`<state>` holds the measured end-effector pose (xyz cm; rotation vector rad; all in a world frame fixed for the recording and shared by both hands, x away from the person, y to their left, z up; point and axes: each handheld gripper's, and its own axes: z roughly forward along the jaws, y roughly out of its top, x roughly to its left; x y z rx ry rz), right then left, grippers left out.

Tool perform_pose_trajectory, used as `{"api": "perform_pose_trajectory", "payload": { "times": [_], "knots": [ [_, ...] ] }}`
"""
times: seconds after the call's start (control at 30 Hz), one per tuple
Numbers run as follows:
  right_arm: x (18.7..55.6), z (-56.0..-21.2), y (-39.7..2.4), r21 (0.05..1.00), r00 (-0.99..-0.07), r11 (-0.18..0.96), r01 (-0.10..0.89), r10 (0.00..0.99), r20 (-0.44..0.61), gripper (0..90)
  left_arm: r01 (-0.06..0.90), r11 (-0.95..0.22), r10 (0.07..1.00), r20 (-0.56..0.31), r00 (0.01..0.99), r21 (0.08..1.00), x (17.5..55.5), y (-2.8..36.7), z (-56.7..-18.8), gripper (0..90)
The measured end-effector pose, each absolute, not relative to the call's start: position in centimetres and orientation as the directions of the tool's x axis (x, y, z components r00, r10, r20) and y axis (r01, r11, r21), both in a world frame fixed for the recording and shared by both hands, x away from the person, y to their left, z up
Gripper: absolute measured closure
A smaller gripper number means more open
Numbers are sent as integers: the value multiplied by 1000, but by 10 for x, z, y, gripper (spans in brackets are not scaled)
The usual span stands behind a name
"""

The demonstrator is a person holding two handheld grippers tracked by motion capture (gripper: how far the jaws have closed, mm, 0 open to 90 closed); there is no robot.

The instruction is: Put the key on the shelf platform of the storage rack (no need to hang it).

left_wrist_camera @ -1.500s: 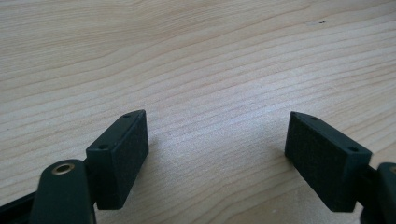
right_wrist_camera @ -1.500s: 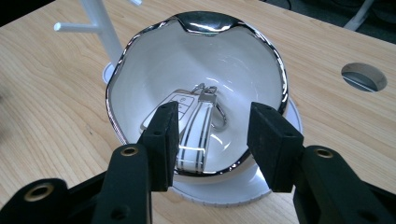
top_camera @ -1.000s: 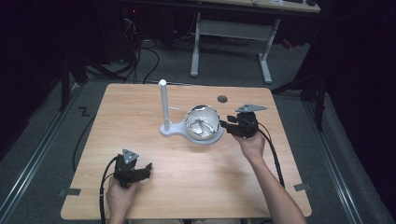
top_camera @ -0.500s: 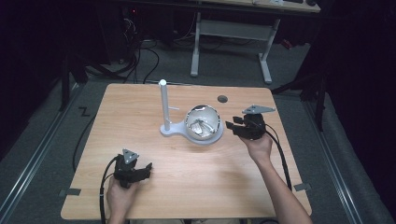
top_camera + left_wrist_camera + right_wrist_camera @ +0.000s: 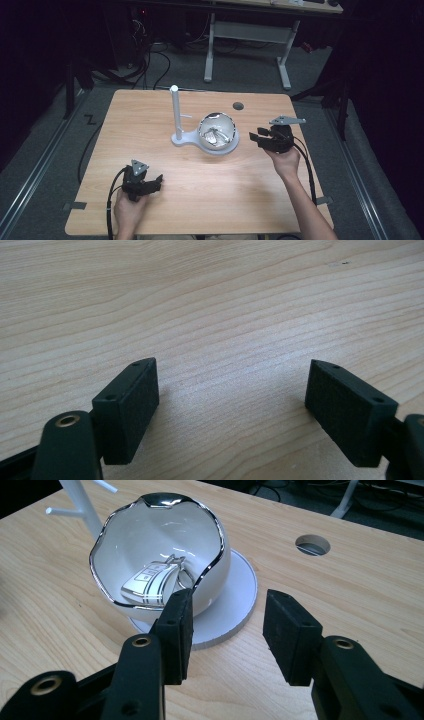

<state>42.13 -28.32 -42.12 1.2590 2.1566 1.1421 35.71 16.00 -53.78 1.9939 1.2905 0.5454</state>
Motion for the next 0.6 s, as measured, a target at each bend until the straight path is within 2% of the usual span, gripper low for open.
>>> {"api": "perform_pose_trajectory", "payload": {
  "times": [0.6],
  "knots": [
    [399,-426,-309,825,-486,215,522,870,81,565,618,-272,907,-19,421,738,357,160,-538,217]
  ]
}}
